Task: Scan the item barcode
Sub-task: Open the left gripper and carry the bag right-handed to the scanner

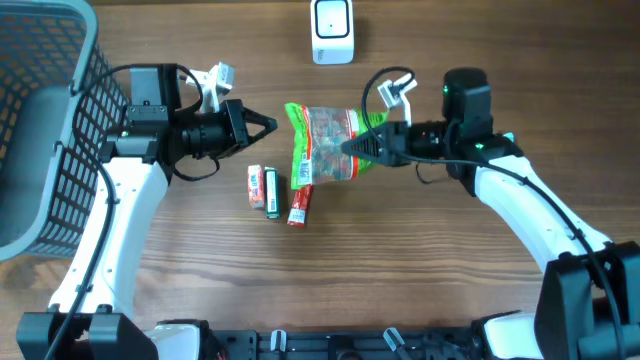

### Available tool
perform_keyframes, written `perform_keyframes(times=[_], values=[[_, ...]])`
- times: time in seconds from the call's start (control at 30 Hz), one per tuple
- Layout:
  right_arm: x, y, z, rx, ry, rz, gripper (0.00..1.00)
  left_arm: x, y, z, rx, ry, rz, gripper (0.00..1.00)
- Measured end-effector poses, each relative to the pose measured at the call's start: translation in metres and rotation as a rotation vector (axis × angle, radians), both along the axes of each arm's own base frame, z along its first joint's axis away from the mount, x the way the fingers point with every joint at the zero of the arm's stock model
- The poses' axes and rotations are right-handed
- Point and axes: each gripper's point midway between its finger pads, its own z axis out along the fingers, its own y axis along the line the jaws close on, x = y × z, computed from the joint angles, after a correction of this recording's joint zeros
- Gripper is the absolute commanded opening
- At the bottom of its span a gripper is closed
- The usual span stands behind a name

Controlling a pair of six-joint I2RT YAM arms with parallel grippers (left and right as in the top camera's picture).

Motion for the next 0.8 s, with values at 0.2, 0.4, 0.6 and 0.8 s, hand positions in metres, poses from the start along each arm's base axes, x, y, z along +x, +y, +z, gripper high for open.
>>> perform_keyframes(times=[0.2,0.4,0.6,0.8], values=[[0.001,-0.029,-0.058,-0.358,-0.014,-0.087,0.04,0.011,0.034,0.005,0.085,-0.049,0.123,0.04],[0.038,-0.054,0.013,-0.607,-0.237,-0.11,0.04,0.014,0.095,0.04,0.168,-0.181,0.313,0.22],[0.054,-0.066,0.085,-0.737,-0.504,-0.107,0.04,0.022,0.139,0.026,0.363,-0.188,0.446,1.0],[0.067,-0.059,0.146,-0.86,-0.692,-0.075,0.04,0.022,0.153,0.021,0.432,-0.171,0.495,1.0]])
